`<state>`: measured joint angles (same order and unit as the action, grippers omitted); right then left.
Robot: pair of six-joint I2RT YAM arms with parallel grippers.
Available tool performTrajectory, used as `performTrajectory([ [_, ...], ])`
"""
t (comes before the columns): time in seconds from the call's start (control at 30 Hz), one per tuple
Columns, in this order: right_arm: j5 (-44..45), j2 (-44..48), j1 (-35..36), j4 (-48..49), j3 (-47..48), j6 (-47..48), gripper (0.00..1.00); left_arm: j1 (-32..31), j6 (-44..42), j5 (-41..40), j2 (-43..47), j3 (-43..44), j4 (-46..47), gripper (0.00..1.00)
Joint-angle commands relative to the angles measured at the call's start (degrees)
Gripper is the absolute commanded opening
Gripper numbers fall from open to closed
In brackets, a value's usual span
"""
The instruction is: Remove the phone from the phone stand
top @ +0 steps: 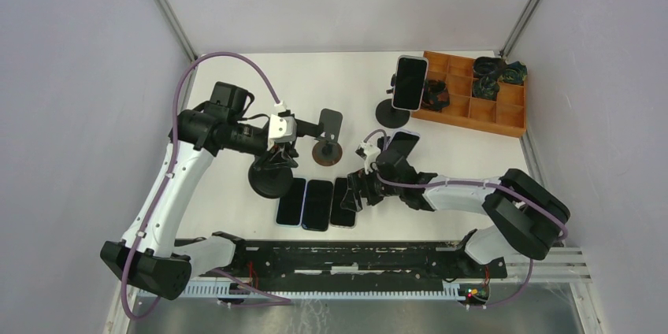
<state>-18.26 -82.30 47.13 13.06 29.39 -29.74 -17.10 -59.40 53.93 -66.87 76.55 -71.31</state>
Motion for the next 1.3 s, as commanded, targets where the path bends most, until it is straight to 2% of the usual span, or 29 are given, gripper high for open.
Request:
performTrajectory([
  [0.0, -2.2, -2.6, 0.8, 4.3, 3.0, -1.2, 0.89, 0.1, 2.5, 1.9, 0.6, 3.0, 2.3, 0.02],
  [0.13, -4.2, -1.1, 0.8, 4.1, 5.3, 0.2, 0.88, 0.1, 2.0, 1.9, 0.8, 2.8, 2.0, 0.02],
  [0.3, -6.0, 4.7, -0.6, -7.0, 16.5, 7.1, 0.89, 0.1, 0.7, 2.5, 0.4, 2.8, 0.7, 0.02],
  [0.43, -13.0, 7.2, -2.7, -11.0, 26.2, 9.0, 0.95, 0.1, -1.5, 2.7, 0.5, 2.9, -1.0, 0.02],
  [0.6, -20.1, 6.0, -3.4, -10.9, 34.4, 8.6, 0.98, 0.1, -5.5, 4.3, -0.1, 3.5, -5.5, 0.02],
  [0.8, -25.3, 4.5, -4.1, -2.9, 36.0, 1.9, 0.98, 0.1, -10.6, 5.4, -0.2, 3.4, -10.1, 0.02],
  [1.0, -30.5, 3.2, -4.2, 5.5, 35.4, -5.8, 0.98, 0.1, -13.7, 3.6, 0.8, 2.9, -10.4, 0.02],
  [1.13, -33.0, 1.4, -4.1, 9.2, 35.5, -9.9, 0.92, 0.2, -16.0, 2.2, 1.1, 1.7, -10.5, 0.02],
  [1.27, -34.5, 0.1, -3.9, 10.5, 36.1, -11.5, 0.77, 0.1, -17.0, 1.2, 1.2, 1.0, -10.5, 0.02],
])
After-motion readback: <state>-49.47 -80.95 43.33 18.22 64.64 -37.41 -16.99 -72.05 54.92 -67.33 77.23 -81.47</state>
